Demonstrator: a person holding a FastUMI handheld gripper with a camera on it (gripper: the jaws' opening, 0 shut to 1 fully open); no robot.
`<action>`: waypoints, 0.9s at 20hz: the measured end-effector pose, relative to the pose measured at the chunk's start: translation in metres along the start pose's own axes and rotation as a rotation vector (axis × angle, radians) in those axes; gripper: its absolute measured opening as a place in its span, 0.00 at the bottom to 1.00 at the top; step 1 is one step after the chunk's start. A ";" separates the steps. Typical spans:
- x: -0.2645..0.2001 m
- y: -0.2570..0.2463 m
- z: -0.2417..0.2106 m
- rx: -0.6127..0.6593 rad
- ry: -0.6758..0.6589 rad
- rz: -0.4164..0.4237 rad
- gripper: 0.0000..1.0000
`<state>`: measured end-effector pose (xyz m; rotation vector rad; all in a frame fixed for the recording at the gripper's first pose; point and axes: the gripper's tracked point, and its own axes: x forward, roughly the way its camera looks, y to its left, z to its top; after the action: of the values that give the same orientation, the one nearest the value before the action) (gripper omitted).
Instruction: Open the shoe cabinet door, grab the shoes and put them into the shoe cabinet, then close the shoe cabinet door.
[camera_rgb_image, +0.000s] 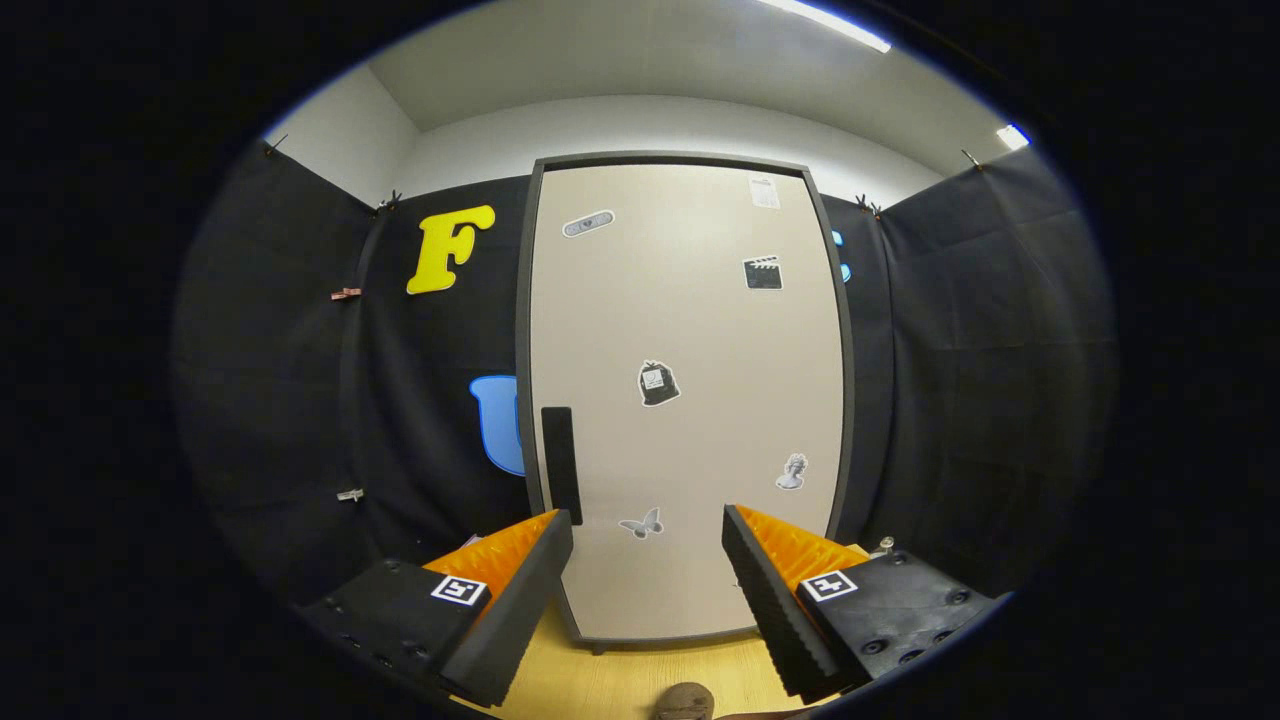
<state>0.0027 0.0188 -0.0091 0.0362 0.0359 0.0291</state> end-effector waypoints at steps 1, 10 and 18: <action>0.004 0.004 -0.003 0.001 0.006 0.009 0.98; 0.055 0.043 -0.009 -0.016 0.002 0.048 0.98; 0.132 0.074 -0.029 -0.050 0.034 0.037 0.97</action>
<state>0.1314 0.0975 -0.0404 -0.0135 0.0683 0.0677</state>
